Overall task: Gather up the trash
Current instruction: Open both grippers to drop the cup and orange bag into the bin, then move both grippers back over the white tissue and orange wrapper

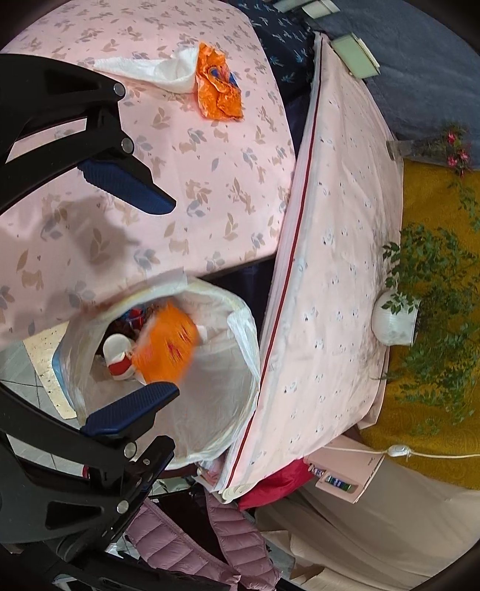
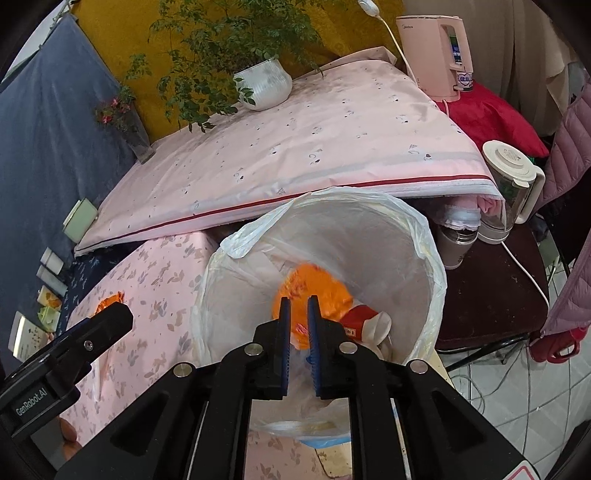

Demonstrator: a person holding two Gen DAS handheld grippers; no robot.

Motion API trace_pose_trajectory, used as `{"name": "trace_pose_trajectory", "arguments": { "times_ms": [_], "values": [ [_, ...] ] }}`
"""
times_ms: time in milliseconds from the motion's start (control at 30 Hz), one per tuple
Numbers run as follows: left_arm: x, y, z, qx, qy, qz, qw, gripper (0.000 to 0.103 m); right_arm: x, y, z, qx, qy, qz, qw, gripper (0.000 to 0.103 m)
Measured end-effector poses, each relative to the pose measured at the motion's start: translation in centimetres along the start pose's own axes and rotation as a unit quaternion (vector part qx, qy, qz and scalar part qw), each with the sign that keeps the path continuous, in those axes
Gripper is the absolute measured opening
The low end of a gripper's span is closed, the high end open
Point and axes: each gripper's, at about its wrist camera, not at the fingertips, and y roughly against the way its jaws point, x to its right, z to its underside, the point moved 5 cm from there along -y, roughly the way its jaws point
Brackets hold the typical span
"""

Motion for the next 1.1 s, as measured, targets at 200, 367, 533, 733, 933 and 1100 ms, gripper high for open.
{"name": "trace_pose_trajectory", "arguments": {
  "times_ms": [200, 367, 533, 733, 933, 1100],
  "values": [
    [-2.2, 0.2, 0.5, 0.002, 0.011, -0.021, 0.9997, 0.088, -1.9, -0.2, 0.6, -0.007, 0.015, -0.009, 1.0, 0.019],
    [-3.9, 0.7, 0.9, 0.004, 0.019, -0.034, 0.9992, 0.088, -4.2, 0.0, 1.0, -0.006, 0.041, -0.011, 0.999, 0.031],
    [-5.6, 1.3, 1.2, 0.006, 0.03, -0.042, 0.9987, 0.088, -6.3, 0.2, 1.5, -0.007, 0.061, -0.015, 0.998, 0.035],
    [-7.5, 1.9, 1.5, 0.01, 0.045, -0.049, 0.9977, 0.088, -8.5, 0.3, 2.2, -0.01, 0.08, -0.021, 0.997, 0.038],
    [-9.7, 2.6, 2.1, 0.012, 0.063, -0.057, 0.9963, 0.088, -10.9, 0.5, 3.1, -0.013, 0.099, -0.028, 0.995, 0.042],
    [-12.0, 3.2, 2.8, 0.013, 0.078, -0.072, 0.9943, 0.088, -12.9, 0.3, 3.9, -0.018, 0.115, -0.035, 0.993, 0.043]
  ]
}}
